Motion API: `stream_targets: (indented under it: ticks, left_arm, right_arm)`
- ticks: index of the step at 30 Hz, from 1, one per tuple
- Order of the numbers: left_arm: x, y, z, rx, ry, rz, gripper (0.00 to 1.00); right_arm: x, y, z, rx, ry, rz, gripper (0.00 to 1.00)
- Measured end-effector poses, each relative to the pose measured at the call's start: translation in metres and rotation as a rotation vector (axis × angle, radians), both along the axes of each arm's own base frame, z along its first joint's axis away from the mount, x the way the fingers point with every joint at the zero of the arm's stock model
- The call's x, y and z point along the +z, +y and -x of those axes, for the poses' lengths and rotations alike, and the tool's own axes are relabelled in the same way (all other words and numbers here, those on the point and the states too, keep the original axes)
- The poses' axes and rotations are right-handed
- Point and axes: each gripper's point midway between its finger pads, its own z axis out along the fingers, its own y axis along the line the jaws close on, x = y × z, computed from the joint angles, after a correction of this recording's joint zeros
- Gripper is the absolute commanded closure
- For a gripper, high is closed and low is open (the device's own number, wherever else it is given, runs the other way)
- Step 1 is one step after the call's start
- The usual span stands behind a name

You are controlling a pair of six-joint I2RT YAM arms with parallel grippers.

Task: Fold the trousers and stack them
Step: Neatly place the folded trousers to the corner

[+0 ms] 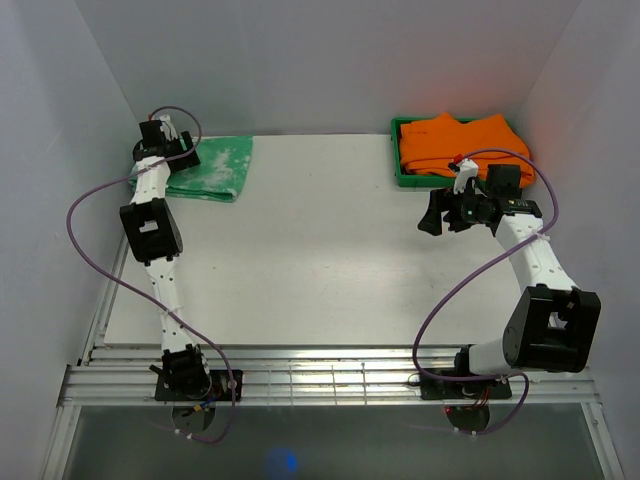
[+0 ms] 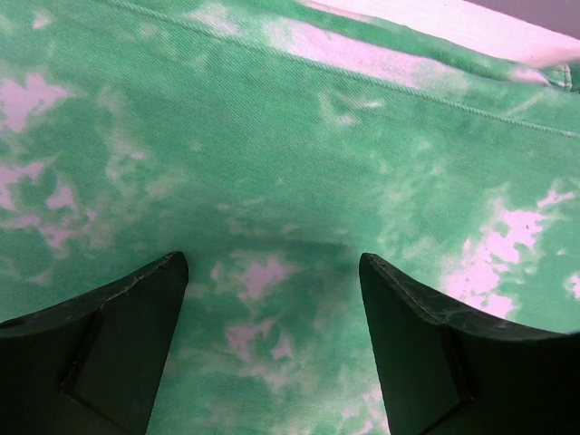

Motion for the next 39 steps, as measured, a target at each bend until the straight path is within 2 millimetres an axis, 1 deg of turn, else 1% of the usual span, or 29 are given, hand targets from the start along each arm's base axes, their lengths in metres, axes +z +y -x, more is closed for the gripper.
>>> stream_targets:
  ticks: [4, 6, 9, 13, 16, 18, 19, 21, 23, 25, 27, 28, 29, 30, 31, 32, 34, 36, 39]
  left_arm:
    - [0.001, -0.001, -0.002, 0.012, -0.008, 0.023, 0.07]
    - [0.002, -0.005, -0.003, 0.009, -0.014, 0.044, 0.03]
    - [0.007, -0.008, -0.002, 0.000, -0.034, 0.083, 0.02]
    - [0.013, -0.014, 0.007, -0.014, -0.059, 0.145, 0.02]
    - [0.022, -0.020, 0.022, -0.031, -0.040, 0.163, 0.02]
    - [0.031, -0.026, 0.036, -0.053, -0.013, 0.157, 0.02]
    - [0.040, -0.028, 0.042, -0.075, -0.012, 0.144, 0.02]
    - [0.066, -0.032, 0.056, -0.115, -0.019, 0.107, 0.02]
    - [0.103, -0.038, 0.077, -0.179, -0.039, 0.062, 0.02]
    - [0.144, -0.047, 0.103, -0.246, -0.067, 0.019, 0.02]
    - [0.180, -0.060, 0.137, -0.317, -0.106, -0.025, 0.02]
    - [0.192, -0.068, 0.161, -0.348, -0.112, -0.038, 0.02]
    - [0.197, -0.075, 0.183, -0.371, -0.114, -0.048, 0.02]
    - [0.198, -0.080, 0.201, -0.386, -0.115, -0.056, 0.02]
    - [0.193, -0.087, 0.226, -0.403, -0.096, -0.056, 0.02]
    - [0.186, -0.093, 0.249, -0.415, -0.070, -0.050, 0.02]
    - [0.167, -0.105, 0.286, -0.439, -0.031, -0.032, 0.02]
    - [0.147, -0.116, 0.316, -0.459, 0.023, 0.004, 0.02]
    - [0.127, -0.125, 0.340, -0.471, 0.086, 0.045, 0.02]
  right_arm:
    - [0.000, 0.000, 0.000, -0.001, 0.001, -0.001, 0.10]
    - [-0.002, 0.000, 0.001, -0.001, 0.005, -0.001, 0.10]
    - [-0.001, 0.000, 0.001, -0.001, 0.004, -0.001, 0.10]
    - [0.005, -0.001, 0.002, -0.005, -0.016, 0.009, 0.10]
    - [0.016, -0.008, 0.005, -0.018, -0.058, 0.044, 0.10]
    - [0.029, -0.014, 0.009, -0.035, -0.105, 0.077, 0.10]
    - [0.037, -0.018, 0.010, -0.043, -0.138, 0.099, 0.10]
    - [0.056, -0.027, 0.014, -0.064, -0.214, 0.150, 0.10]
    - [0.073, -0.037, 0.019, -0.092, -0.284, 0.204, 0.10]
    - [0.082, -0.047, 0.025, -0.115, -0.338, 0.252, 0.10]
    - [0.076, -0.054, 0.035, -0.127, -0.343, 0.295, 0.10]
    - [0.068, -0.058, 0.040, -0.129, -0.330, 0.313, 0.10]
    - [0.058, -0.060, 0.046, -0.129, -0.313, 0.326, 0.10]
    - [0.048, -0.061, 0.051, -0.128, -0.287, 0.333, 0.10]
    - [0.030, -0.061, 0.062, -0.120, -0.236, 0.339, 0.10]
    - [0.020, -0.061, 0.069, -0.115, -0.208, 0.340, 0.10]
    - [0.003, -0.059, 0.085, -0.099, -0.144, 0.328, 0.10]
    - [0.001, -0.055, 0.093, -0.091, -0.128, 0.312, 0.10]
    - [0.009, -0.047, 0.097, -0.075, -0.156, 0.269, 0.10]
